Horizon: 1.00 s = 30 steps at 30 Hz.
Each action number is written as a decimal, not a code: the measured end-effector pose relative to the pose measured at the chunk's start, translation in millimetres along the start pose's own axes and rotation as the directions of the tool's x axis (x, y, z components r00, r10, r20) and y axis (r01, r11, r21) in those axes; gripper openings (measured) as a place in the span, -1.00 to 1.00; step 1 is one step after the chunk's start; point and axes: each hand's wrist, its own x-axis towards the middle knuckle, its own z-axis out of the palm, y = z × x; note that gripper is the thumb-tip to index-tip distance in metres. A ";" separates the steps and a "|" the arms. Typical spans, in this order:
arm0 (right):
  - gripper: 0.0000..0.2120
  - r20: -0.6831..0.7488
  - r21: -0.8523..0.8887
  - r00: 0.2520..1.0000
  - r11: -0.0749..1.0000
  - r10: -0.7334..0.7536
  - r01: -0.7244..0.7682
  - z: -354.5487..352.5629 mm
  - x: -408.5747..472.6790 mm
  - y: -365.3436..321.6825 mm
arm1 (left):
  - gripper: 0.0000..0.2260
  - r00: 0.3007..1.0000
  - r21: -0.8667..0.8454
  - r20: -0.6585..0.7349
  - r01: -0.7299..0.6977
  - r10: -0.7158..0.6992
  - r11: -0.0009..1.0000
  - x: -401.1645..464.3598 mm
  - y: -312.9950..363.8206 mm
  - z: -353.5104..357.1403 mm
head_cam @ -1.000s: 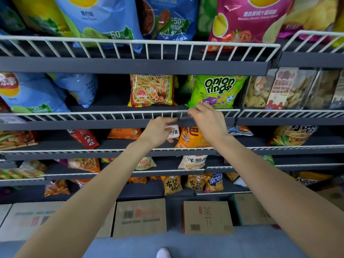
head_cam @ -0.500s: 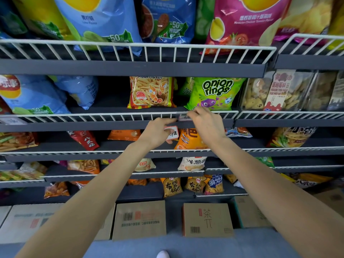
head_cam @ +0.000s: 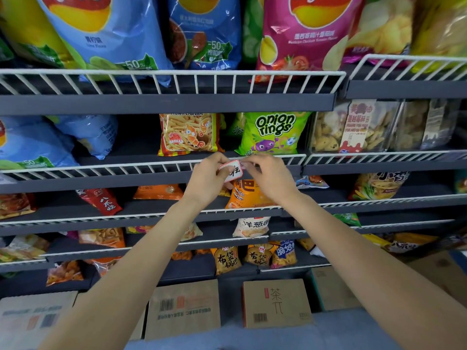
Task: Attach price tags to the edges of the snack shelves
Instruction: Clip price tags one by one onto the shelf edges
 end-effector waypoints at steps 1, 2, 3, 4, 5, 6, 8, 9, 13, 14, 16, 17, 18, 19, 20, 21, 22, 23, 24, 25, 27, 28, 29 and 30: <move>-0.77 0.014 0.137 0.999 0.990 0.042 -0.044 -5.9 -1.2 0.5 | -0.92 1.000 -0.016 0.001 -0.009 0.009 1.000 0.9 4.0 3.6; -0.77 0.025 0.247 0.997 0.966 0.071 -0.075 -12.4 -3.6 1.5 | -0.92 1.000 -0.030 0.003 -0.015 0.015 0.999 1.6 9.1 7.4; -0.79 0.026 0.318 0.996 0.944 0.082 -0.086 -20.2 -7.0 3.4 | -0.91 1.000 -0.043 0.008 -0.017 0.018 0.999 2.6 13.8 12.0; -0.83 0.015 0.352 0.996 0.932 0.084 -0.083 -28.2 -10.7 6.9 | -0.90 1.000 -0.063 0.015 -0.017 0.018 0.998 3.1 20.6 17.4; -0.87 -0.003 0.365 0.996 0.928 0.084 -0.077 -36.8 -15.0 11.7 | -0.88 1.000 -0.087 0.023 -0.014 0.016 0.996 3.3 27.7 23.5; -0.89 -0.022 0.366 0.996 0.927 0.090 -0.076 -45.0 -18.9 18.9 | -0.86 0.999 -0.108 0.032 -0.011 0.015 0.994 3.8 35.0 30.9; -0.90 -0.047 0.375 0.992 0.923 0.115 -0.089 -63.6 -28.2 35.5 | -0.85 0.998 -0.104 0.045 -0.031 0.036 0.994 5.0 52.1 48.0; -0.88 -0.051 0.390 0.991 0.916 0.124 -0.095 -73.7 -33.6 44.7 | -0.85 0.998 -0.092 0.046 -0.049 0.053 0.995 5.9 61.2 58.6; -0.79 -0.044 0.353 0.993 0.931 0.113 -0.091 -115.3 -57.7 89.2 | -0.90 0.991 -0.060 0.012 -0.131 0.132 0.990 11.1 102.9 111.9; -0.79 -0.049 0.324 0.992 0.942 0.113 -0.091 -127.1 -63.9 103.1 | -0.91 0.989 -0.024 0.005 -0.147 0.147 0.989 12.0 114.8 127.8; -0.80 -0.066 0.278 0.991 0.956 0.113 -0.091 -153.2 -76.3 133.4 | -0.94 0.987 0.000 0.002 -0.161 0.161 0.987 12.2 141.4 162.1; -0.81 -0.073 0.251 0.991 0.964 0.112 -0.090 -166.3 -82.8 151.5 | -0.95 0.987 -0.003 0.003 -0.162 0.162 0.987 11.4 155.5 180.8; -0.83 -0.078 0.225 0.991 0.970 0.110 -0.090 -179.6 -89.4 169.7 | -0.95 0.988 -0.007 0.008 -0.157 0.157 0.988 10.8 169.2 200.3; -0.86 -0.081 0.206 0.990 0.974 0.113 -0.094 -192.4 -96.1 188.9 | -0.96 0.987 -0.011 0.013 -0.159 0.160 0.987 9.8 183.5 219.8; -0.91 -0.083 0.196 0.990 0.976 0.113 -0.095 -205.8 -102.1 208.3 | -0.96 0.986 -0.019 0.019 -0.164 0.164 0.986 10.3 197.6 239.7; -0.95 -0.085 0.189 0.990 0.978 0.110 -0.092 -219.7 -107.6 227.7 | -0.96 0.986 -0.032 0.026 -0.166 0.166 0.986 10.7 212.2 259.6; -0.94 -0.088 0.180 0.990 0.979 0.110 -0.093 -233.7 -112.5 247.0 | -0.95 0.986 -0.043 0.032 -0.159 0.161 0.986 11.5 226.7 279.6; -0.92 -0.090 0.165 0.989 0.981 0.114 -0.098 -247.9 -117.2 265.9 | -0.95 0.987 -0.048 0.037 -0.152 0.154 0.987 12.6 240.6 299.1; -0.91 -0.091 0.141 0.988 0.984 0.124 -0.110 -261.4 -121.1 284.7 | -0.93 0.989 -0.046 0.037 -0.138 0.140 0.989 14.6 253.0 318.2; -0.92 -0.100 0.117 0.986 0.985 0.136 -0.124 -274.1 -124.0 302.5 | -0.90 0.992 -0.040 0.035 -0.120 0.121 0.992 18.3 264.3 336.3; -0.96 -0.151 0.101 0.976 0.984 0.159 -0.145 -296.3 -126.8 336.8 | -0.82 0.996 -0.037 0.044 -0.078 0.080 0.996 29.0 283.0 368.4; -0.96 -0.181 0.105 0.968 0.982 0.171 -0.154 -304.9 -127.2 352.2 | -0.79 0.996 -0.041 0.057 -0.060 0.062 0.997 35.1 289.7 382.8; -0.96 -0.208 0.104 0.961 0.981 0.183 -0.164 -311.8 -126.5 366.4 | -0.75 0.996 -0.047 0.080 -0.038 0.041 0.998 42.3 294.3 396.6; -0.96 -0.230 0.104 0.954 0.980 0.191 -0.171 -317.8 -124.9 379.2 | -0.72 0.994 -0.055 0.109 -0.004 0.010 0.999 49.4 297.8 409.6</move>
